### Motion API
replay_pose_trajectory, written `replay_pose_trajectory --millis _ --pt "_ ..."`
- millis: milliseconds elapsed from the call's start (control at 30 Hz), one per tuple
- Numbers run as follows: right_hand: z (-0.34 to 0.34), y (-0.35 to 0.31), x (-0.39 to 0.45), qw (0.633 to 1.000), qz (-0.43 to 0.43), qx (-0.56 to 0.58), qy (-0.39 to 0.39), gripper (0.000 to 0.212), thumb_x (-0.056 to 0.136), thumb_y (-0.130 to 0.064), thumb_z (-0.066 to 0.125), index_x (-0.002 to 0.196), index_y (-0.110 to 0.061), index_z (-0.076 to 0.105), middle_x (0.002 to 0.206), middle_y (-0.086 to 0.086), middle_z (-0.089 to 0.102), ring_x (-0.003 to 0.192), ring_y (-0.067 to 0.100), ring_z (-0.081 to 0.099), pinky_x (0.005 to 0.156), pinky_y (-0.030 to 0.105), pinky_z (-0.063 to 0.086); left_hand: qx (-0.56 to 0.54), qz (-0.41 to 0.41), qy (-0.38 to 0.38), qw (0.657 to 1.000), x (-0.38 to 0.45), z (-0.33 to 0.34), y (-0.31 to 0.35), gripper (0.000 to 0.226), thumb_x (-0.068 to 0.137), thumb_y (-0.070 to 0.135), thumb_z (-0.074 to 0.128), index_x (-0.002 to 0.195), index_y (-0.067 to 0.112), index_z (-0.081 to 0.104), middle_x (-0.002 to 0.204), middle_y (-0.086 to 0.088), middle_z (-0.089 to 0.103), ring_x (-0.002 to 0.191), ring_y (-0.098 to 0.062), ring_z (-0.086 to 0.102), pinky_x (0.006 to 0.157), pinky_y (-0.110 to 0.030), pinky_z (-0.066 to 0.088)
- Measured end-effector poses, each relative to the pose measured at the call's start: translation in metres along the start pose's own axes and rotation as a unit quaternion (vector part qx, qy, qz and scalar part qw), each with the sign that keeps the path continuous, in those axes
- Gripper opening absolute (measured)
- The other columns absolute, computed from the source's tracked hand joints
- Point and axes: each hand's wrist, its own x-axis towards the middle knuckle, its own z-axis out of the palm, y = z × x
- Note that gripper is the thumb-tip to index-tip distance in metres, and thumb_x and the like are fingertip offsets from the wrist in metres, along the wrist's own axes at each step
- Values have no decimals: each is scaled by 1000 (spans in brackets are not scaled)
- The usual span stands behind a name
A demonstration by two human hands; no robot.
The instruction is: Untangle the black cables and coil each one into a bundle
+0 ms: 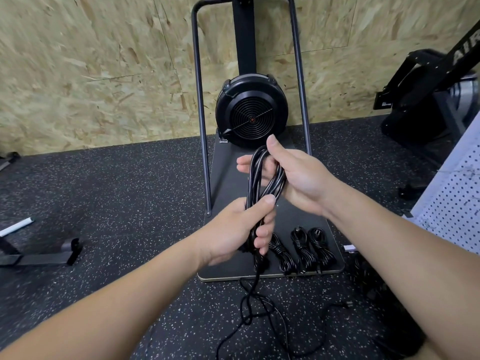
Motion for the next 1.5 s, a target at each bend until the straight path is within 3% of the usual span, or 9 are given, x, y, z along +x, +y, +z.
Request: replay_pose_trajectory --millis 133,233,333,467,800,933,1067,1300,1500 --pt "-13 16 4 996 68 32 49 62 112 -51 56 137 4 68 133 22 75 128 39 71 113 54 55 30 39 133 990 9 -7 -7 40 118 40 46 91 10 50 69 -5 42 59 -22 41 64 -39 51" --pt "-20 32 0 992 115 -54 9 32 111 0 49 139 4 65 127 22 78 123 41 74 118 54 51 8 53 206 977 11 -18 -4 42 117 43 48 85 14 50 69 -4 43 59 -20 43 65 -38 52" --pt "-12 52 -12 959 188 -185 -102 50 93 20 50 132 -2 70 121 9 81 118 22 76 109 39 49 -47 73 251 964 14 -26 0 42 116 43 50 83 18 49 69 -3 44 60 -20 43 65 -36 50" --pt "7 80 -21 936 222 -228 -148 16 97 -5 79 109 -8 70 99 8 79 96 18 74 96 34 52 -91 81 287 950 14 -37 5 40 115 44 53 86 17 48 72 -4 48 61 -20 48 66 -36 53" --pt "-21 22 -24 902 105 -408 -98 26 107 -31 71 96 -9 77 95 16 78 54 1 49 59 14 40 -127 91 315 936 2 -66 18 38 113 43 60 84 18 54 68 1 38 60 -18 42 64 -35 51" --pt "-6 19 -23 968 41 -216 -119 23 102 -17 73 105 6 76 84 21 59 81 25 52 89 34 45 -36 47 366 929 3 -80 9 30 111 37 61 90 16 56 69 1 45 58 -19 44 59 -34 49" --pt "27 21 -29 980 21 -113 -164 24 109 -9 66 115 13 73 76 9 53 62 20 44 66 34 38 64 14 327 943 1 -75 7 35 108 45 62 82 21 60 67 -1 48 55 -21 47 59 -37 36" --pt "14 29 -7 981 71 -158 86 41 103 -30 79 96 10 76 61 -3 43 54 13 31 52 27 25 -12 -67 163 984 -4 -38 8 78 84 99 50 90 23 67 73 2 52 62 -18 46 62 -32 46" --pt "14 21 -5 994 73 60 64 20 107 -14 70 116 3 69 85 14 68 72 19 60 66 30 48 36 -35 123 991 0 -38 -2 9 101 22 77 93 24 72 72 7 50 63 -12 44 60 -28 43"
